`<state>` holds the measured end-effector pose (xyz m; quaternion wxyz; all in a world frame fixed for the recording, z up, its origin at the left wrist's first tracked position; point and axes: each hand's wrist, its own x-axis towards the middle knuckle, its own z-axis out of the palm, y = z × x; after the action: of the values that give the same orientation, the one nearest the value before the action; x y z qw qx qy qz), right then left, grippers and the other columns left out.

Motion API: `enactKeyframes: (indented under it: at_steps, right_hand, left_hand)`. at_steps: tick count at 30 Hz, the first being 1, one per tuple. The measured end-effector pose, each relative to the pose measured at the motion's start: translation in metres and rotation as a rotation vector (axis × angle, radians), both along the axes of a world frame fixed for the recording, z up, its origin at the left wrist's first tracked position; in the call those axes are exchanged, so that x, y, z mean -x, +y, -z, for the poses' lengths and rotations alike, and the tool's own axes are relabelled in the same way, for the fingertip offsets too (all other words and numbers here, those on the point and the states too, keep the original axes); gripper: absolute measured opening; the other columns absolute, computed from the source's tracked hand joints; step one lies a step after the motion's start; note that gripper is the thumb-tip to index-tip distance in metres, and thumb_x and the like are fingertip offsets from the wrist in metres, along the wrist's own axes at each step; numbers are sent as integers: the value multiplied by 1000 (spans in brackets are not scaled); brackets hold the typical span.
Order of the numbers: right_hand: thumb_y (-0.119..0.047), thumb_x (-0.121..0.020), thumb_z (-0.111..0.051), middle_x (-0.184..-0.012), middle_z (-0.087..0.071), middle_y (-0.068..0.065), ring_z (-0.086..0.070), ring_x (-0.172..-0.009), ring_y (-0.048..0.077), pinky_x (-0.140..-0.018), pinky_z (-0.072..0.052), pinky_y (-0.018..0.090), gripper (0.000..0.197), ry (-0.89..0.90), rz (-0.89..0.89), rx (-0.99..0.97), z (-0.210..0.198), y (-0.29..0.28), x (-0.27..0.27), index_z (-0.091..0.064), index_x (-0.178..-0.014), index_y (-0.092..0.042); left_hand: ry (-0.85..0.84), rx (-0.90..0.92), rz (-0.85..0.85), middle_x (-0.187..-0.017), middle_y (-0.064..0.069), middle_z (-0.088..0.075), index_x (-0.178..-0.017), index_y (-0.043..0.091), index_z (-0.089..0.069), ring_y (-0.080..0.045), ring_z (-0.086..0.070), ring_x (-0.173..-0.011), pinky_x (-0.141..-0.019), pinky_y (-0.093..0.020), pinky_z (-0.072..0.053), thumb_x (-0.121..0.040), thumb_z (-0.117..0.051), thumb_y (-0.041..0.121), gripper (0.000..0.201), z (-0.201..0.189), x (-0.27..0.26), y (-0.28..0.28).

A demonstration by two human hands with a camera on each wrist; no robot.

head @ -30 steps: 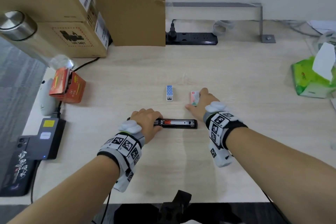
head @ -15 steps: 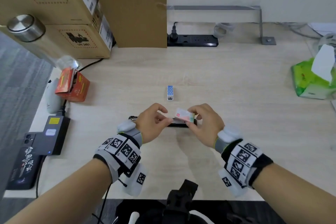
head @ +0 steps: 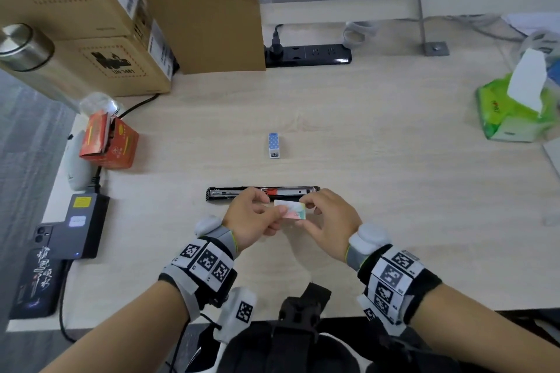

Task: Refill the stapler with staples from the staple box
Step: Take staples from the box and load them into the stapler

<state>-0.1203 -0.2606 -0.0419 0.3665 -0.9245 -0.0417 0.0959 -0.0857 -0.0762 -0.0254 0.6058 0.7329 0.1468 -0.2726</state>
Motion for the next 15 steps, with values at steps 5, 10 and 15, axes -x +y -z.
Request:
enactKeyframes:
  at_steps: [5, 10, 15]
  right_hand:
    - [-29, -80, -70, -102, -54, -7, -46, -85, 6, -69, -33, 15, 33, 21, 8, -22, 2, 4, 2, -60, -110, -20]
    - [-31, -81, -70, -100, -48, -14, -49, -83, 8, -70, -35, 19, 32, 64, 18, -5, 4, -1, 1, -59, -109, -24]
    - [-28, -79, -72, -104, -55, -8, -53, -88, 11, -72, -40, 25, 30, 74, 8, -10, 10, 0, 3, -60, -107, -23]
  left_hand:
    - [-22, -52, 27, -64, -13, -66, -74, 5, -62, -15, -60, -51, -53, -25, -54, -85, -66, 12, 13, 4, 2, 6]
    - [6, -88, 77, -64, -11, -66, -73, 5, -68, -18, -60, -57, -67, -34, -55, -87, -63, 17, 19, 7, 2, 15]
    - [12, -126, 127, -66, -15, -65, -72, 2, -61, -9, -57, -47, -51, -19, -52, -87, -62, 15, 20, 8, 6, 22]
